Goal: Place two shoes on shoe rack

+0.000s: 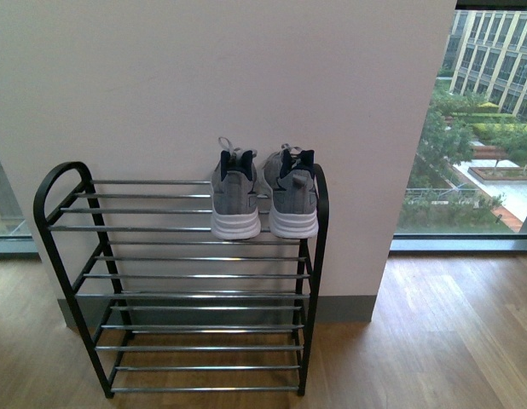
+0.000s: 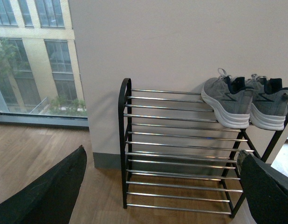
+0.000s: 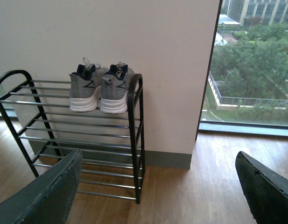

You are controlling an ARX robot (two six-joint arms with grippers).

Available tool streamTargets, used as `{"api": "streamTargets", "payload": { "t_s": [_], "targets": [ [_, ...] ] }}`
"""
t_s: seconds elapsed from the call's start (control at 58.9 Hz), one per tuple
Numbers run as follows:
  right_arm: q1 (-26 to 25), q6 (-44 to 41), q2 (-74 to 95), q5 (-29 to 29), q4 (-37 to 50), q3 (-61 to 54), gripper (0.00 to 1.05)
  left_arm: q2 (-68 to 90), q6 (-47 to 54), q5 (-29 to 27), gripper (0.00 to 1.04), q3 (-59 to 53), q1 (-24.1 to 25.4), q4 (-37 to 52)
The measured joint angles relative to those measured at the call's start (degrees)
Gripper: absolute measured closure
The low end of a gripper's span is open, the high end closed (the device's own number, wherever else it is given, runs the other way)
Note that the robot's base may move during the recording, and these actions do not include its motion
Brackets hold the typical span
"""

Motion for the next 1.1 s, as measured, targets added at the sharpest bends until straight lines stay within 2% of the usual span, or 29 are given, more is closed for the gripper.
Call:
{"api": "streamTargets", "payload": {
  "t_s": [1.103],
  "targets": [
    [0.00, -0.02, -0.04, -0.04, -0.04, 0.00, 0.09, 0.00, 0.00, 0.02, 0.09, 0.00, 0.00, 0.02]
  ]
}}
